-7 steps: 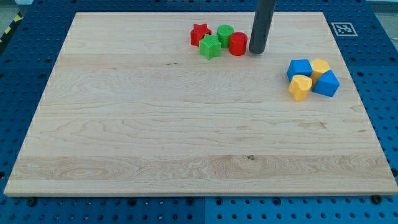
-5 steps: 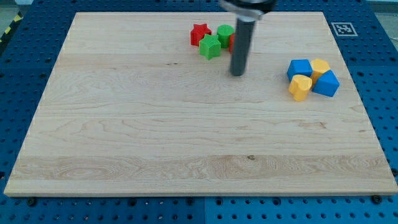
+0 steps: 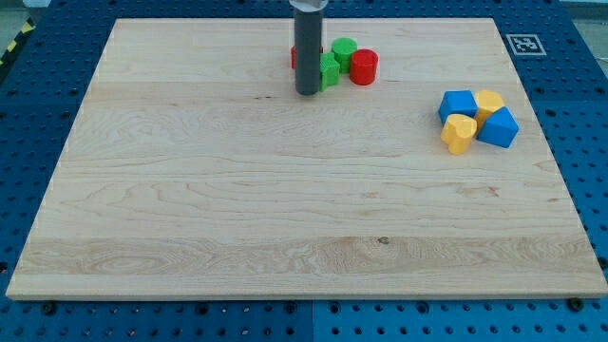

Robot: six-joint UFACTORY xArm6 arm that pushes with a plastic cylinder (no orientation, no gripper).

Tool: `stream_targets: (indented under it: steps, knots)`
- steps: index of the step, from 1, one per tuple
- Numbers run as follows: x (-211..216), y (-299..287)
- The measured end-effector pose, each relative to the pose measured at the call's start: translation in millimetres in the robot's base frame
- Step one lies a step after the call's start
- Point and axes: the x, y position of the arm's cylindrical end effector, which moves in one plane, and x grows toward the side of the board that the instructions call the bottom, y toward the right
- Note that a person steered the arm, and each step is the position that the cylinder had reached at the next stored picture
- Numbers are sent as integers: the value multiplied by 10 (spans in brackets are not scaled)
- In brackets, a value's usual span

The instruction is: Move the green star along with the red circle towards the top right

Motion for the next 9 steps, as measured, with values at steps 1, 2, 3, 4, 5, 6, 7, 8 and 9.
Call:
stream_targets:
  steps: [1,2,3,4,5,6,7,8,9]
  knots:
    - [-106,-284]
    - [-257,63]
    - [-290,631]
    - [-290,1102]
    - [-289,1095]
    - [-169,759]
    - [33,801]
    - [94,1069]
    - [-31,1244]
